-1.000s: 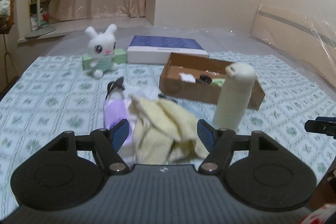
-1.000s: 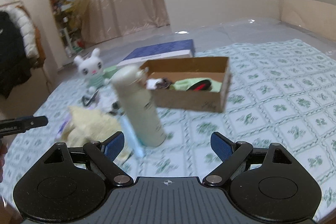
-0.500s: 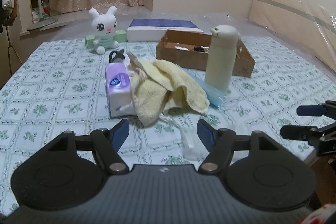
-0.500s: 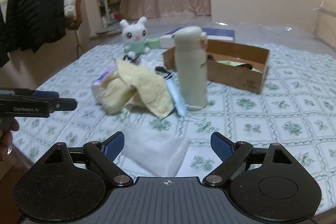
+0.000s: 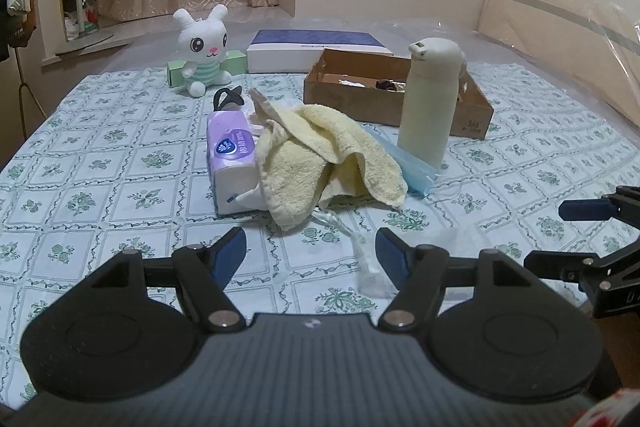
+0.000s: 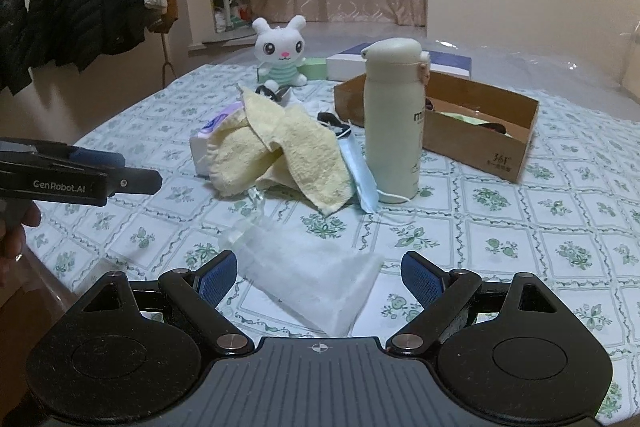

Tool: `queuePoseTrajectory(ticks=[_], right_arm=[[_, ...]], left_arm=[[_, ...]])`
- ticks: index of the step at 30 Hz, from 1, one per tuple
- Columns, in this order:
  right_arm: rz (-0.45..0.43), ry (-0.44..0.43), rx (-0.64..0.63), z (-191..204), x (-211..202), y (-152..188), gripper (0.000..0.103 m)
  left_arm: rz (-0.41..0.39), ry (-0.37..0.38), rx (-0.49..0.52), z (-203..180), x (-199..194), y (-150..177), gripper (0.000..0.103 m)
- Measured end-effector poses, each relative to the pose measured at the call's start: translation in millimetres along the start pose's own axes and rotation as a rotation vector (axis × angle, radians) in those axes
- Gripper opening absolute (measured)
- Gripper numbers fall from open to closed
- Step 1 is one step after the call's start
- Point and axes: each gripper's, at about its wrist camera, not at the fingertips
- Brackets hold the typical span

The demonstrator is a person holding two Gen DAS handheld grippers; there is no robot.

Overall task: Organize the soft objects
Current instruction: 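Grasp the clear plastic bag with the right gripper while the left gripper approaches the yellow towel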

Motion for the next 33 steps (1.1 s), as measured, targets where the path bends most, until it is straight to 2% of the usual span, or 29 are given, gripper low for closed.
queuePoseTrajectory(ticks=[15,29,30,31,33], right_arm=[[0.047,-0.010,-0.084,6.6,36.1,3.4,0.089],[0.144,-0.074,-0.257,25.5,112.6,0.3,0.088],[0.150,-0.077,-0.270,27.1,117.0,0.8,0.085],[0.156,-0.078,-0.279,28.5,121.3,0.8,0.074],[0.164,-0.072,-0.281,29.0,127.8,0.5,0.063]], left_arm=[[0.041,-0.024,-0.003,10.3,26.1,6.1,0.068],[0.081,-0.017,-0.026,27.3,60.4,8.2,0.068],[0.083,-0.017,-0.027,28.0,62.8,8.0,0.068],[0.084,-0.017,-0.028,28.5,64.5,7.9,0.068],[0.086,-0.015,-0.028,29.2,67.6,7.7,0.068]])
Point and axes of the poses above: each gripper's, at about its wrist camera, not at the fingertips, and x roughly the way its jaws point, z to its left, y to its underside, and after that the axes turned 3 degrees about z, right-handed
